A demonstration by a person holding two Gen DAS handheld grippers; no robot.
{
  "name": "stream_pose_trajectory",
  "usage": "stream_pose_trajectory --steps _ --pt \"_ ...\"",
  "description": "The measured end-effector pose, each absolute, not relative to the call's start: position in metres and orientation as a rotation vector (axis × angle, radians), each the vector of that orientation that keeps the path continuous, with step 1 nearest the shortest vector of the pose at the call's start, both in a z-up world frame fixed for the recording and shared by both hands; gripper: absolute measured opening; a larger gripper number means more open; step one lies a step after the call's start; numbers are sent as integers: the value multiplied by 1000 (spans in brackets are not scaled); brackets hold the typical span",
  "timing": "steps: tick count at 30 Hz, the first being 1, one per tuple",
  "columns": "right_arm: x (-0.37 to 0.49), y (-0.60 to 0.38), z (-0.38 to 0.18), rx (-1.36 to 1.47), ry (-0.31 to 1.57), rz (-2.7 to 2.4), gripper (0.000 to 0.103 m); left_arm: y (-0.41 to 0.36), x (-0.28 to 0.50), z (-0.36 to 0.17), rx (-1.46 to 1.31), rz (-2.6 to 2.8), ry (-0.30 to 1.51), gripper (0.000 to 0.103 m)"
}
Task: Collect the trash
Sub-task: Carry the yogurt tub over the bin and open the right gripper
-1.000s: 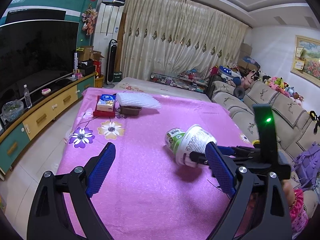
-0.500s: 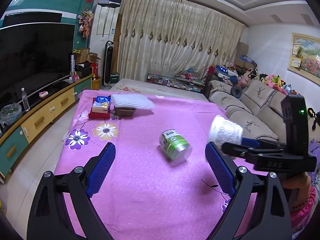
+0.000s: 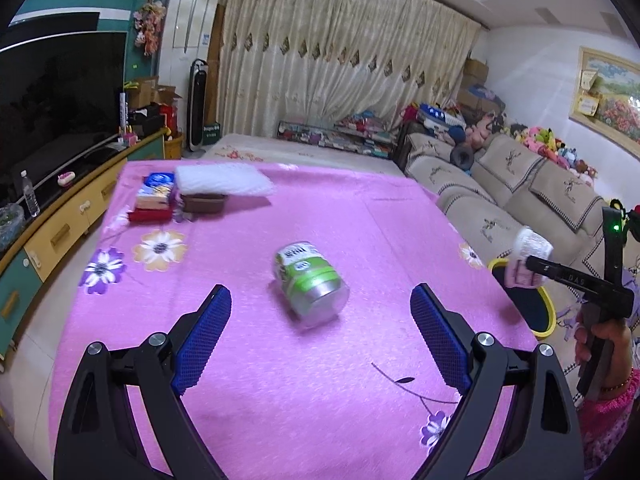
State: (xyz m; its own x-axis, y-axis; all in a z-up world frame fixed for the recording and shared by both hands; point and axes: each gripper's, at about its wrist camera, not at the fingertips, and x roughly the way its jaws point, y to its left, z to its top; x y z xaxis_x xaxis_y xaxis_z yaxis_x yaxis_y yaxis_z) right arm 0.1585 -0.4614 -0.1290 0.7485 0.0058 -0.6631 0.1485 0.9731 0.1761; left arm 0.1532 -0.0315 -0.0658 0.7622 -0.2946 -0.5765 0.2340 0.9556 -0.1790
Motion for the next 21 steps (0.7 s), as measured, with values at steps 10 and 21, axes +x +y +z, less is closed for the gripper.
stream_pose_trajectory --steps 10,21 --pt "164 -566 -189 299 837 -305 72 -74 192 -88 -37 -257 733 90" --pt "160 -574 -193 342 823 -339 81 -80 221 -105 -56 -230 799 90"
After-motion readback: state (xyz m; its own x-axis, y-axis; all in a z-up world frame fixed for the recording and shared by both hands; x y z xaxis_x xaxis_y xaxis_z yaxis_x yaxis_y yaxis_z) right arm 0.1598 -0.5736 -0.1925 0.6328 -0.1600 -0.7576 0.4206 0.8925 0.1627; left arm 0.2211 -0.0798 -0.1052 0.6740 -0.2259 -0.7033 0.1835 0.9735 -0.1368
